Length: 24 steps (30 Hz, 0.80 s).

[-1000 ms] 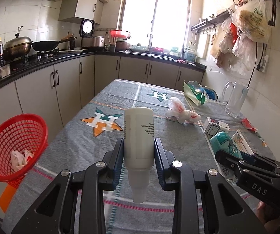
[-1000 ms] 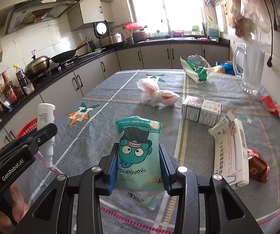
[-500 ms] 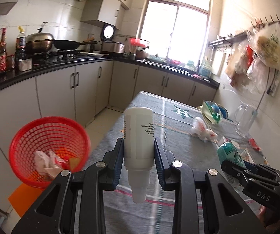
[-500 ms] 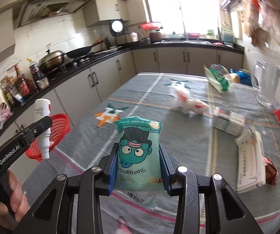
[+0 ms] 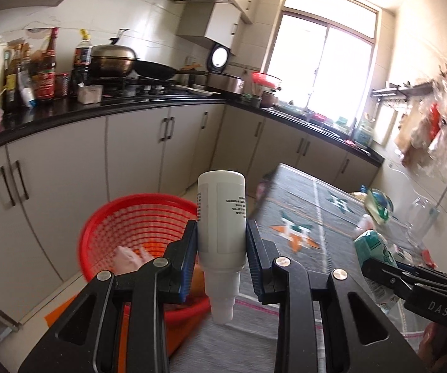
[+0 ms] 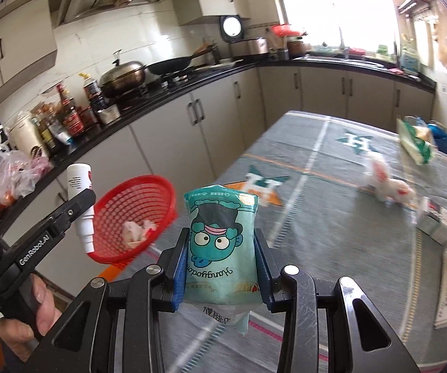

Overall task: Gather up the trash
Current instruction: 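Carry the teal pack and white spray bottle over the red basket, then open both grippers to drop the pack and spray bottle into the basket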

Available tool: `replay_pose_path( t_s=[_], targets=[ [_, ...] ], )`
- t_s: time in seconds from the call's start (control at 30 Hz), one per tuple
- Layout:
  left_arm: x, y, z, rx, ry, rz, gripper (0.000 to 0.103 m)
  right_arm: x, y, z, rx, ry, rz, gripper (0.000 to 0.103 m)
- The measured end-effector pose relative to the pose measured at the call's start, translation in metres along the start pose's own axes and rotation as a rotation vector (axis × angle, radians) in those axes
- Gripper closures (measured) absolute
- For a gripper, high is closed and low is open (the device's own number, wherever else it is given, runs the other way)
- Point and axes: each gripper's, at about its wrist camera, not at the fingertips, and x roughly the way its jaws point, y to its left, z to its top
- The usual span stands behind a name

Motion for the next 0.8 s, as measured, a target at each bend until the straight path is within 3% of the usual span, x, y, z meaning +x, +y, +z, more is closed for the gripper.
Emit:
replay_pose_path(
  t_s=[0.37, 0.8],
  targets=[
    [0.016, 0.062, 0.008, -0.069, 0.019, 0.085, 0.074, 0.047, 0.055, 0.029, -0.031, 0.085, 0.113, 0.061],
    [0.042, 0.094, 0.002, -0.101, 0.083, 0.115, 0.074, 0.098, 0.090, 0.047, 0.001, 0.158, 0.205, 0.061]
  ],
)
